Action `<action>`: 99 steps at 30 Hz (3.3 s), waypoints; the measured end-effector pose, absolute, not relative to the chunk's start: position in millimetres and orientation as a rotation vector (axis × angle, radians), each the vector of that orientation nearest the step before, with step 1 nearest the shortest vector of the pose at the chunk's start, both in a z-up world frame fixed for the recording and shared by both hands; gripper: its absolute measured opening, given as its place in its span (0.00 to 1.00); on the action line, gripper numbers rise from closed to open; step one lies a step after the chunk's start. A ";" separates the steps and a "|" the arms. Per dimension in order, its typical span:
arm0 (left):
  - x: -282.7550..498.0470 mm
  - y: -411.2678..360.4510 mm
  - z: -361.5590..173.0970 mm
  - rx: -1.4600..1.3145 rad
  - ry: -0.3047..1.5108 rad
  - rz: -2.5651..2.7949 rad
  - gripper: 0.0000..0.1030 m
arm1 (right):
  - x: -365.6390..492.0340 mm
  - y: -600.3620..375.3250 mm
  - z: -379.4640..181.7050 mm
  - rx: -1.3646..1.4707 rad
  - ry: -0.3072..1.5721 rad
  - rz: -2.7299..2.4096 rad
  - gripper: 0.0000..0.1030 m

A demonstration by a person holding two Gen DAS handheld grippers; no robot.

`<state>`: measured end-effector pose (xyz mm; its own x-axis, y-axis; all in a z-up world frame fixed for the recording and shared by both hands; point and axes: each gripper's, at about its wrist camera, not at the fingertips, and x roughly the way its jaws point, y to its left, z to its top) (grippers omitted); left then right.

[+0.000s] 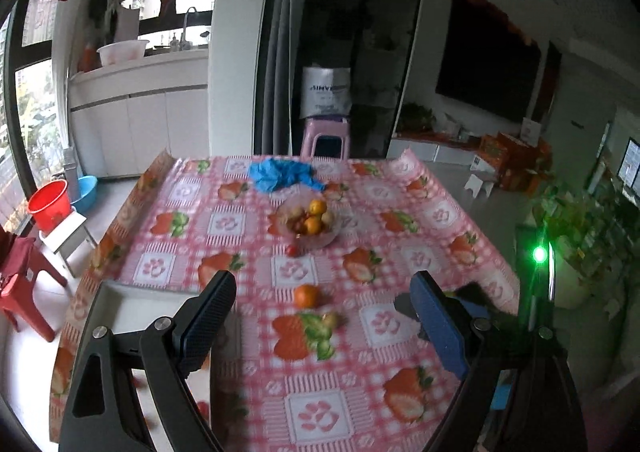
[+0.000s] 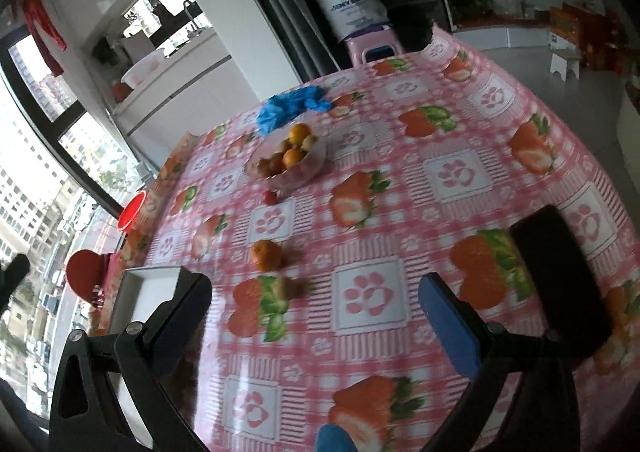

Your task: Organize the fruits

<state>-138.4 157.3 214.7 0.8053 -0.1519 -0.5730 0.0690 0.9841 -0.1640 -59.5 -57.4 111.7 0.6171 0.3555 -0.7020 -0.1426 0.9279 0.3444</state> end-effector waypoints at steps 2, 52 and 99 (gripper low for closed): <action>-132.3 158.8 219.7 -0.161 0.616 -0.121 0.87 | -53.3 -59.8 110.1 0.259 0.868 0.287 1.00; 25.4 128.0 22.2 -0.016 0.947 -0.015 0.86 | -72.2 -46.3 18.7 -0.001 0.957 0.281 0.27; -105.9 138.6 -3.4 -0.055 0.935 0.036 0.99 | -105.5 -38.8 4.3 -0.072 0.888 0.212 0.99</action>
